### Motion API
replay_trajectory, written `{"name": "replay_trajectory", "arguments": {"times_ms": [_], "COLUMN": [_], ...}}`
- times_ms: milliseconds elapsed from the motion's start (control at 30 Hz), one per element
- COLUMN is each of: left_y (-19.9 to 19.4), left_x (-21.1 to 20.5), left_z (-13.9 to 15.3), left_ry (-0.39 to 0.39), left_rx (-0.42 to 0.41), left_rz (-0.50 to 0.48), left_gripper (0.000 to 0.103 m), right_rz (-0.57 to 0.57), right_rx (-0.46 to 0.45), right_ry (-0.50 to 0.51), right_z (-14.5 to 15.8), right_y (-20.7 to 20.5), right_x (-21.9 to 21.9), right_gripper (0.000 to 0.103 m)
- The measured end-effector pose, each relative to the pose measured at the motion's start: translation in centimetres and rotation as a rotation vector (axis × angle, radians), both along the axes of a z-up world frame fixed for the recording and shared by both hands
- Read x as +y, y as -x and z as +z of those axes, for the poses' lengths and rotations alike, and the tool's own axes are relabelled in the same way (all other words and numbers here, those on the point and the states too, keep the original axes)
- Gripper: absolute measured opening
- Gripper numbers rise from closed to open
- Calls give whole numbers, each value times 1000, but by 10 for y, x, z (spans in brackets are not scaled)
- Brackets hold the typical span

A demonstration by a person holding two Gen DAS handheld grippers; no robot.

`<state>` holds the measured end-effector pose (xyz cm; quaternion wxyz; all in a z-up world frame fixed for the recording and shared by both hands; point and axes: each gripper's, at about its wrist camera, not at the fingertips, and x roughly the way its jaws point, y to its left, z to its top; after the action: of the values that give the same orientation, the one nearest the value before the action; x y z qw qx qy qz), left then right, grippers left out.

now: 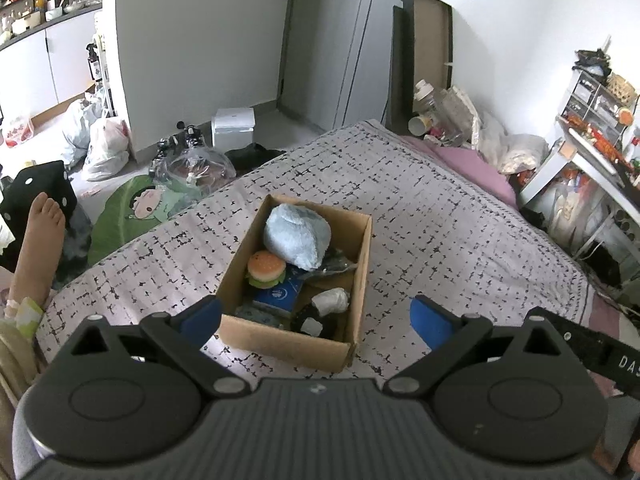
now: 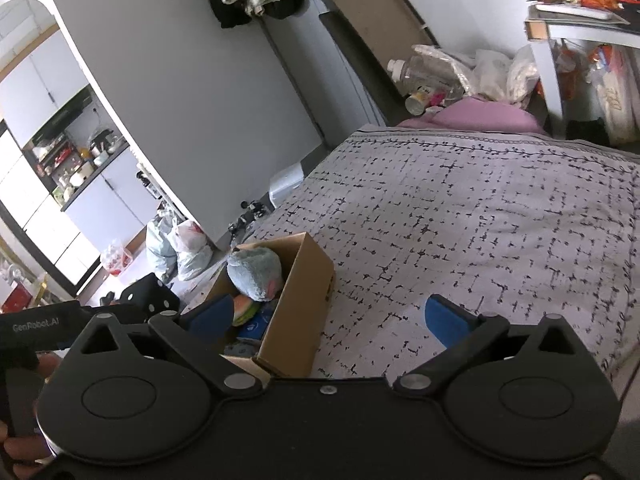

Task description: Organize soft objects

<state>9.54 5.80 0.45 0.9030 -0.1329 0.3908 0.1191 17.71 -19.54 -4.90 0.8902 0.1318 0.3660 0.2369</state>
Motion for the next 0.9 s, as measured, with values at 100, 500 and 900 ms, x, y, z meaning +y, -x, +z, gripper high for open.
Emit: {"name": "replay_trajectory", "arguments": {"times_ms": [100,500,900], "left_y": [8,44,75], "left_x": [-2,-3,-3], "left_z": [5,18,39], "left_ry": [-9,-36,-51], "left_rx": [-14,-43,-82], "left_rz": [-10,-43,-76], "left_gripper": [100,100,100], "right_rz": [-40,-41,-15], "right_rx": [-1,-39,-68], "right_ry": [6,79,143], "right_z": [3,29,60], "right_y": [10,45,77], "right_x": [-2,1,18], "right_gripper": [103,103,103]}}
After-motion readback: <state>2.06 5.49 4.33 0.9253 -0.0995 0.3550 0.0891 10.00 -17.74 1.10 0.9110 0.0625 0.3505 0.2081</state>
